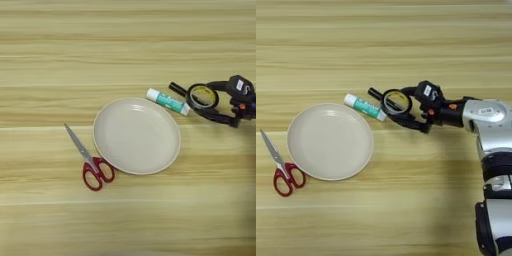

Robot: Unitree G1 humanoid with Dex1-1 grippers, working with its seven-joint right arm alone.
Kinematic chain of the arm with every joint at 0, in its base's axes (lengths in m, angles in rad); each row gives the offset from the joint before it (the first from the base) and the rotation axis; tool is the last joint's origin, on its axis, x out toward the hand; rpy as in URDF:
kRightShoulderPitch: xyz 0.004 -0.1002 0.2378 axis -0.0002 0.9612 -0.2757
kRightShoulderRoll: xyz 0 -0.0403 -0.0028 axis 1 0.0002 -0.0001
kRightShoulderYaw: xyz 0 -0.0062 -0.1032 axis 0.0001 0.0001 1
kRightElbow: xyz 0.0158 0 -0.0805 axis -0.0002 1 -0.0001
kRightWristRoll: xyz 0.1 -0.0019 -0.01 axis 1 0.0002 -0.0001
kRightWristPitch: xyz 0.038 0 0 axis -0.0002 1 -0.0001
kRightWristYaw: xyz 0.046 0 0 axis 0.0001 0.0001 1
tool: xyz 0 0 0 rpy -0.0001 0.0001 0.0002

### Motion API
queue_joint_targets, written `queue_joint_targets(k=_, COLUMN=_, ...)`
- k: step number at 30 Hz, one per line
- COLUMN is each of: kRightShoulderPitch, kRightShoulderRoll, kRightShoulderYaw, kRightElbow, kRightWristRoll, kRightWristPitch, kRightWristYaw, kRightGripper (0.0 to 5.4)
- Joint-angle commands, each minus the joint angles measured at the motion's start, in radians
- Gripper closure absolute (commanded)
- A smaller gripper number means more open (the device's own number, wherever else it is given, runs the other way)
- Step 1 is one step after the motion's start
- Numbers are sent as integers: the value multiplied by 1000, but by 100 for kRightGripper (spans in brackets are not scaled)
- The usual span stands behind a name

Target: Move the objects on the table

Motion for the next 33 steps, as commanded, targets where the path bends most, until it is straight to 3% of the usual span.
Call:
queue_joint_targets(k=1, kRightShoulderPitch=-83, kRightShoulderRoll=-68, kRightShoulderYaw=-18, kRightElbow=-16, kRightWristRoll=8, kRightWristPitch=-32, kRightWristYaw=-14, kRightGripper=137)
queue_joint_targets(k=16, kRightShoulderPitch=-34, kRightShoulderRoll=-73, kRightShoulderYaw=6, kRightElbow=-3, kRightWristRoll=-4, kRightWristPitch=-64, kRightWristYaw=42, kRightGripper=137)
queue_joint_targets(k=33, kRightShoulderPitch=-9, kRightShoulderRoll=-71, kRightShoulderYaw=29, kRightElbow=71, kRightWristRoll=-39, kRightWristPitch=-102, kRightWristYaw=39, kRightGripper=137)
